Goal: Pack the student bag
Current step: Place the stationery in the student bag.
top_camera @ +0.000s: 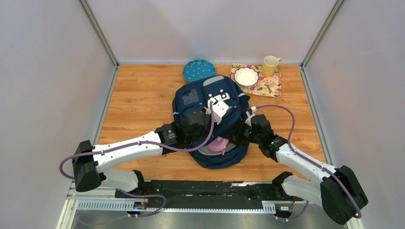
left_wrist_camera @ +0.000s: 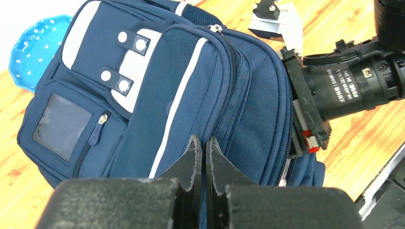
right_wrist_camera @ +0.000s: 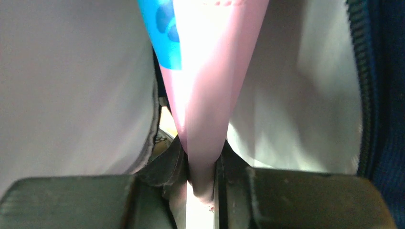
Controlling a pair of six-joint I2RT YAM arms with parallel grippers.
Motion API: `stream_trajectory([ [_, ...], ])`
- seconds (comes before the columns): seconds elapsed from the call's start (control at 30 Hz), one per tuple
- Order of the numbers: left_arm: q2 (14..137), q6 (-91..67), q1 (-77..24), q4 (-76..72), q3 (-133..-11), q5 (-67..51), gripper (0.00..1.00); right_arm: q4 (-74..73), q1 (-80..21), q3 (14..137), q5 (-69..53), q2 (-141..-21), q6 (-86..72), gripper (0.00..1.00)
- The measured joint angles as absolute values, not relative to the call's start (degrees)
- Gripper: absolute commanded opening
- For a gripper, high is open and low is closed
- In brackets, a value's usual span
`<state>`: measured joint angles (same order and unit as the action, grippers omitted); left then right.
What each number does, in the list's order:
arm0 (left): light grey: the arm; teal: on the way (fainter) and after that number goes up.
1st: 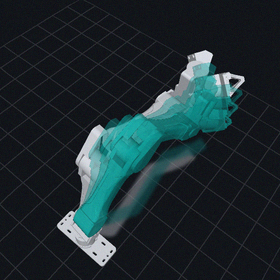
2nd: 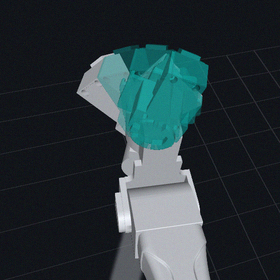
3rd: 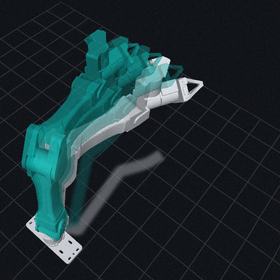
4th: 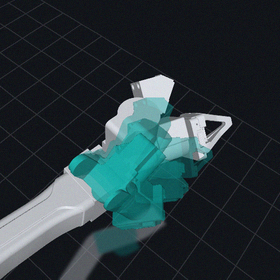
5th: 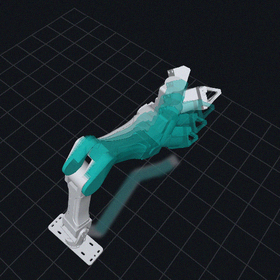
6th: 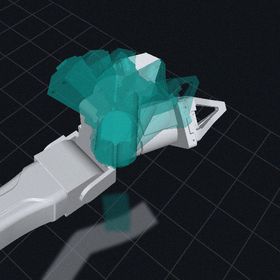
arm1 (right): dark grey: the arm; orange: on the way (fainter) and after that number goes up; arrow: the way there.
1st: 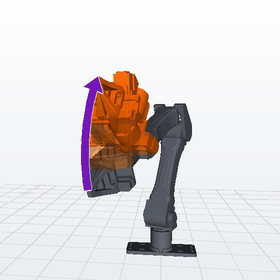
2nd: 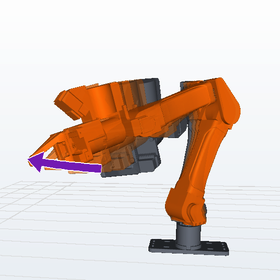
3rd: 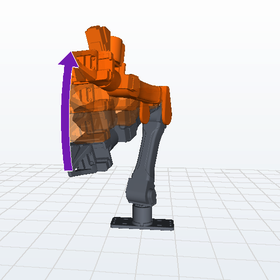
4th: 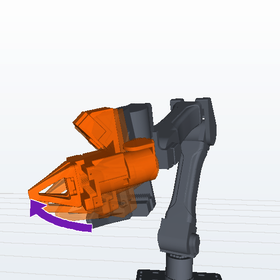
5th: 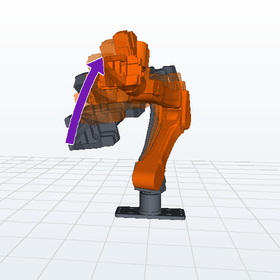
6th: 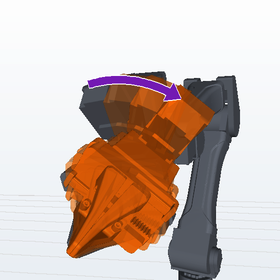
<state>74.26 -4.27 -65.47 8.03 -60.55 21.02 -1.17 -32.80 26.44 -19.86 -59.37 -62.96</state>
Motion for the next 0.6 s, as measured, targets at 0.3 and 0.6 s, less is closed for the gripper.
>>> stream_trajectory([
  [0.3, 73.9, -4.9, -65.5, 7.9, -60.6, 20.4, 0.00, 15.8, -31.9, 31.2, -21.8, -75.1, -71.5, 0.27],
  [0.6, 73.8, -5.1, -65.0, 8.4, -60.3, 20.7, 0.00, 30.3, -32.2, 30.4, -19.4, -84.6, -78.3, 0.54],
])
